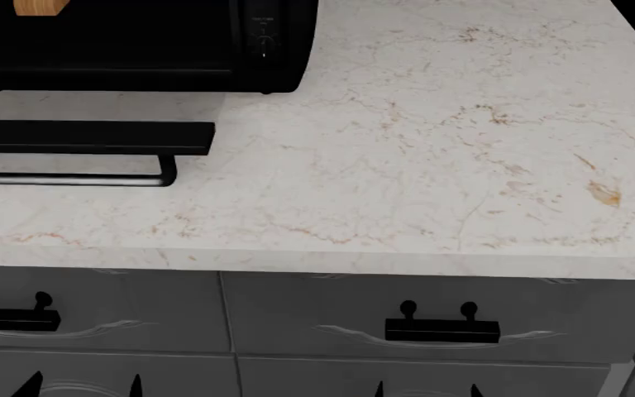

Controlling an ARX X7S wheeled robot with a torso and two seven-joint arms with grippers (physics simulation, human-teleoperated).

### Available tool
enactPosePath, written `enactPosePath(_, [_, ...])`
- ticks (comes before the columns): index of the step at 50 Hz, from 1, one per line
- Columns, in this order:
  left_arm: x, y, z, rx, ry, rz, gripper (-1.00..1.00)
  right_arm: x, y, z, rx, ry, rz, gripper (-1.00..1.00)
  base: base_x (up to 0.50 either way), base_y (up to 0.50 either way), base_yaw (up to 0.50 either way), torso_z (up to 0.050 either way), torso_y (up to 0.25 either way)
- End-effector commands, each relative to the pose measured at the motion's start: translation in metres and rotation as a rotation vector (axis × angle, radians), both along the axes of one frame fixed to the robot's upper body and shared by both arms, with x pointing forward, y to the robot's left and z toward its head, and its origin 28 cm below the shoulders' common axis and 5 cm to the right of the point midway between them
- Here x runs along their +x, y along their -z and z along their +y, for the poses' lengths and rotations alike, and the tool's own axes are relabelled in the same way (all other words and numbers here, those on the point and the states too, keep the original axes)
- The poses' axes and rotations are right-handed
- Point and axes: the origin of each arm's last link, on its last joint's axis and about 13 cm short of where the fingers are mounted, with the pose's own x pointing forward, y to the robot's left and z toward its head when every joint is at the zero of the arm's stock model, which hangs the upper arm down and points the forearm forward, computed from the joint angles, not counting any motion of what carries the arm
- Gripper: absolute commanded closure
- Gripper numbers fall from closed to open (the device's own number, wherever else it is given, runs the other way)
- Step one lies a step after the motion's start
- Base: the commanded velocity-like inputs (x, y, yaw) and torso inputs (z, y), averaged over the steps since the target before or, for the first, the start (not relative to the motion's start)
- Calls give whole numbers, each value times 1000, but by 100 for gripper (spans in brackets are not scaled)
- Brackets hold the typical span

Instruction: Fully slide the toaster oven rack0 out.

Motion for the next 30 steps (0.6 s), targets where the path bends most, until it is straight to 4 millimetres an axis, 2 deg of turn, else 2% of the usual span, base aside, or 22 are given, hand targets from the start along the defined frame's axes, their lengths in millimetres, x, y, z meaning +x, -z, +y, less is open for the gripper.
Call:
enactPosePath(1, [0,0,0,0,0,0,-100,0,0,0,0,0,0,-100,0,0,0,0,0])
enactPosePath(16, [-4,-3,1,8,-12,-35,-100,-1,-2,-2,59,34,13,-100,0,0,0,0,0])
enactPosePath(19, [-8,-14,1,55,1,-71,-100,-1,-14,-4,38,65,25,-100,0,0,0,0,0])
enactPosePath(20, [-10,-18,2,42,-3,-60,-100,-1,-20,-3,-21,60,32,-100,0,0,0,0,0])
enactPosePath(24, [-13,-36,5,121,35,-100,-100,-3,-46,-2,-11,25,4,-100,0,0,0,0,0])
enactPosePath(30, [-16,-65,7,83,5,-74,-100,-4,-72,-2,-72,58,20,-100,0,0,0,0,0])
